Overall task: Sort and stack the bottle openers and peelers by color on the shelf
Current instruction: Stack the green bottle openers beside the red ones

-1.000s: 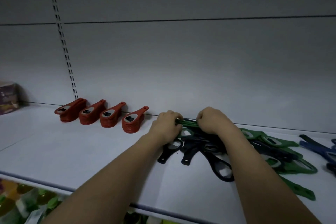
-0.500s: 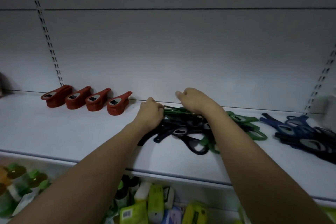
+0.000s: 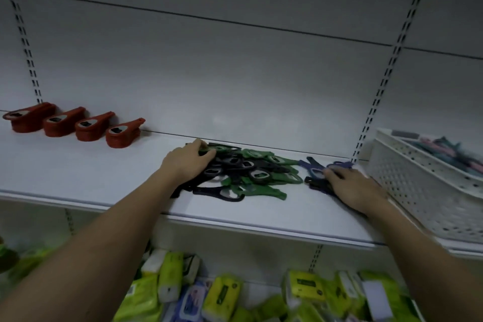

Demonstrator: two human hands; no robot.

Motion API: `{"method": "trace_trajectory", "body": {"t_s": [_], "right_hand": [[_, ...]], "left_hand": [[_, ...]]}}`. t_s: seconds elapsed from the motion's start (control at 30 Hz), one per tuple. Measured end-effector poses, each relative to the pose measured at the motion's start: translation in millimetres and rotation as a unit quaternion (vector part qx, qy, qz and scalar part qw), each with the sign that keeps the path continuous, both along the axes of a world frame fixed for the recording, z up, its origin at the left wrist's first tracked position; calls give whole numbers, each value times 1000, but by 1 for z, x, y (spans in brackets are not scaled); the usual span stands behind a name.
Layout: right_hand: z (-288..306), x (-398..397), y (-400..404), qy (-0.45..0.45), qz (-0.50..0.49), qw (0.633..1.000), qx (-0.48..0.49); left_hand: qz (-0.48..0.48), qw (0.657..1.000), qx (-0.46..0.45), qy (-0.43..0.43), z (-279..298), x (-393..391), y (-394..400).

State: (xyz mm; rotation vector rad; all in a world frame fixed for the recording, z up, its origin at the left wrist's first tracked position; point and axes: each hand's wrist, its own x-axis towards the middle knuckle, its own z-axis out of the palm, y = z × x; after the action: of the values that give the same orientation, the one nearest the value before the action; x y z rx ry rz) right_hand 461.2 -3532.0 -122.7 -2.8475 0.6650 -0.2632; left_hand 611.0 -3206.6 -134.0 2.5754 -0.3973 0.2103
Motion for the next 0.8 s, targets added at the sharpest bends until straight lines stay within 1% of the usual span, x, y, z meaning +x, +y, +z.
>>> {"method": "trace_trajectory", "body": {"t_s": [0.17,0.27,0.33,0.4,0.47,0.5,0.57,0.6,0.67,0.73,0.8], "right_hand": [[-5,18,47,-61,94,992,61],[-6,29,64,-87,97,990,59],[-5,31,69,-85,84,992,47],[0,31,70,-94,63,994,-5],[12,37,72,-133,53,988,-51],[19,43,77,-167,65,983,-43],[33,58,90,-222,108,969,15],[39,71,99,-221,137,964,48],[50,96,120,-168,212,959,87],[57,123,140,-86,293,949,84],[59,145,155,5,351,935,55]], "left_hand": [[7,1000,2,7,1,-7,-11],[12,1000,-12,8,4,-11,-11],[5,998,-68,7,4,-12,-9],[-11,987,-162,15,7,-9,-4],[-35,976,-215,24,15,1,5],[-45,974,-222,23,20,7,11],[-62,973,-221,18,32,19,20],[-71,971,-227,20,35,27,22],[-90,966,-239,43,37,41,20],[-103,963,-247,43,38,57,15],[-107,957,-270,20,43,72,9]]}}
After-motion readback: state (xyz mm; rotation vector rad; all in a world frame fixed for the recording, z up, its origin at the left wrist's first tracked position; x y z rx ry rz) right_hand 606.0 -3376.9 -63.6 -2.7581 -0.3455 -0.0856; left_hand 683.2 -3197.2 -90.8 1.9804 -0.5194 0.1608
